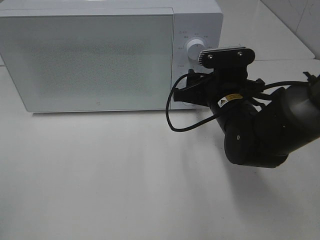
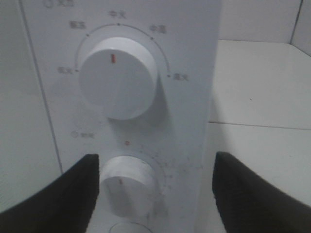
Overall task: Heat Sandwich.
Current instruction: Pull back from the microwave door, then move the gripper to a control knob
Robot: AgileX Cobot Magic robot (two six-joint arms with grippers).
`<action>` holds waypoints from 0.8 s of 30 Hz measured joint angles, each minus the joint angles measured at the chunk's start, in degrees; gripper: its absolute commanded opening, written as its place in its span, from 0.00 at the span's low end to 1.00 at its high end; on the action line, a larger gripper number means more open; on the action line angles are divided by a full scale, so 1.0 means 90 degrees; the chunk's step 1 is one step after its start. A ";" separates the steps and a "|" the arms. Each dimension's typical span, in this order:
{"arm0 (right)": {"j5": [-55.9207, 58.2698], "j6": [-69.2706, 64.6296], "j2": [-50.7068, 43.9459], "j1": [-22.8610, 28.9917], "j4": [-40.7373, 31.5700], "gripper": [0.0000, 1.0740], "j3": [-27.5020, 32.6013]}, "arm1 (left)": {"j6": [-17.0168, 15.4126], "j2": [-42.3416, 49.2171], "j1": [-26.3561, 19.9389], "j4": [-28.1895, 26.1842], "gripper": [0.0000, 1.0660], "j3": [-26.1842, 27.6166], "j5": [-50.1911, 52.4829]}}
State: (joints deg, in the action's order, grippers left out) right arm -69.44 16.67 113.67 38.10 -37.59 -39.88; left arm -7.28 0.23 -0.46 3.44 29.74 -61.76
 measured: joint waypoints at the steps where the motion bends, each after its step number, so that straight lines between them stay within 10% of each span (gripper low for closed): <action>1: 0.0000 0.0000 0.0000 0.0000 0.0229 0.61 0.0000 | 0.0000 0.0000 0.0000 0.0000 0.72 0.0000 0.0000; 24: 0.0051 0.0000 0.0535 0.0000 0.0573 0.61 -0.0108 | 0.0000 0.0000 0.0000 0.0000 0.72 0.0000 0.0000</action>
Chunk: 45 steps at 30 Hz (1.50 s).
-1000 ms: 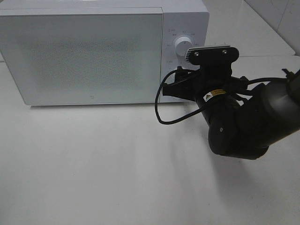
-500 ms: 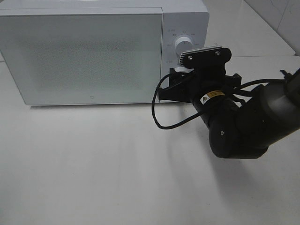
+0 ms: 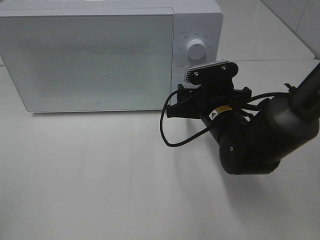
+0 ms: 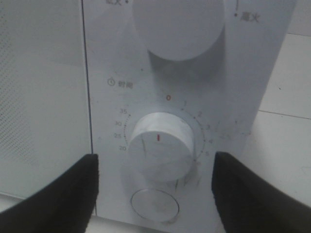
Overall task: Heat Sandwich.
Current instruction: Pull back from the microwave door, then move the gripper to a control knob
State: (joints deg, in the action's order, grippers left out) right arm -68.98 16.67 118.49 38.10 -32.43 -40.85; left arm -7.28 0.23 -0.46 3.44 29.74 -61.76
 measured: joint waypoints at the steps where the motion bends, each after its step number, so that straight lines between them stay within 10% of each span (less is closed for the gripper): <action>1: 0.0000 0.0000 0.0006 0.0000 0.0025 0.61 -0.0051 | 0.0000 0.0000 0.0000 0.0000 0.72 0.0000 0.0000; 27: 0.0210 0.0242 0.0286 0.0000 -0.0357 0.54 -0.0547 | 0.0000 0.0000 0.0000 0.0000 0.72 0.0000 0.0000; 39: 0.0159 0.0236 0.0286 0.0000 -0.0484 0.00 -0.0637 | 0.0000 0.0000 0.0000 0.0000 0.72 0.0000 0.0000; 45: 0.0159 0.0223 0.0286 0.0000 -0.0484 0.00 -0.0637 | 0.0000 0.0000 0.0000 0.0000 0.72 0.0000 0.0000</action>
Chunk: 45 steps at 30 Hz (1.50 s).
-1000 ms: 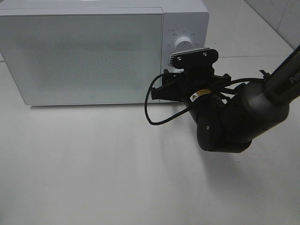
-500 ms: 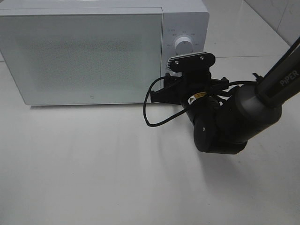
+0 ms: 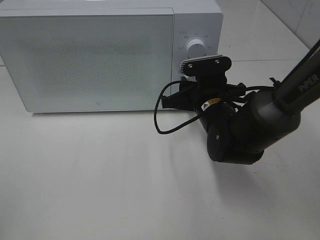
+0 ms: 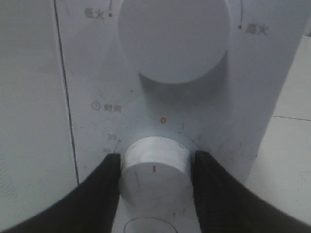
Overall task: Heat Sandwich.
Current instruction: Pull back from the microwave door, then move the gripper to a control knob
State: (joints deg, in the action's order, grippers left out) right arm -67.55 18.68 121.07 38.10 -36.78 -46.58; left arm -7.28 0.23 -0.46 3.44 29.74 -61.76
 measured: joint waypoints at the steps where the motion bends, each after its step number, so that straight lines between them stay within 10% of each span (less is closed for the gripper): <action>1: 0.0000 0.0000 0.0000 0.0000 0.0000 0.00 0.0000 | 0.0000 0.0000 0.0000 0.0000 0.72 0.0000 0.0000; 45: -0.0057 -1.0307 0.0000 -0.0006 -0.0032 0.00 0.0000 | 0.0000 0.0000 0.0000 0.0000 0.72 0.0000 0.0000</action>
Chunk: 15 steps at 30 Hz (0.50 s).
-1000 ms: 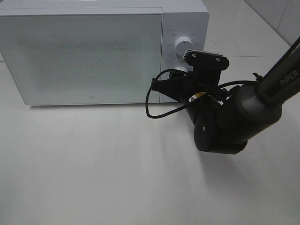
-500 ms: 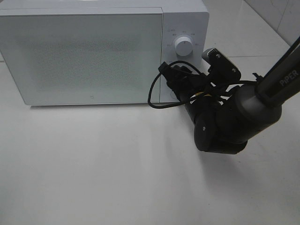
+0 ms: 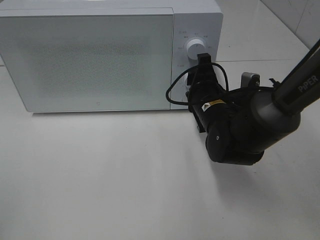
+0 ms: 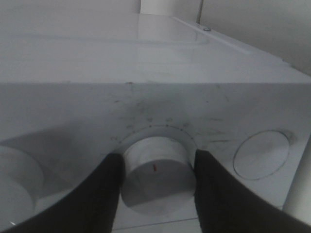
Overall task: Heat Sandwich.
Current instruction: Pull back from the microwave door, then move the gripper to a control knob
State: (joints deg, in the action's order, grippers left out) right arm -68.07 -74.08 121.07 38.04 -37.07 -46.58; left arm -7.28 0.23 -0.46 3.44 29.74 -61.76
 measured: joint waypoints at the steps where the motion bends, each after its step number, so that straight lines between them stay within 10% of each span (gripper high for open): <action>1: 0.0000 -0.0344 0.0000 0.0000 0.0000 0.00 0.0000 | 0.0000 0.0000 0.0000 0.0000 0.72 0.0000 0.0000; 15: 0.0013 -0.3177 0.0000 0.0000 -0.0019 0.00 0.0000 | 0.0000 0.0000 0.0000 0.0000 0.72 0.0000 0.0000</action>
State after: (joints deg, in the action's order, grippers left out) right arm -67.95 -102.67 121.07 38.04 -37.24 -46.58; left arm -7.28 0.23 -0.46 3.44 29.74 -61.76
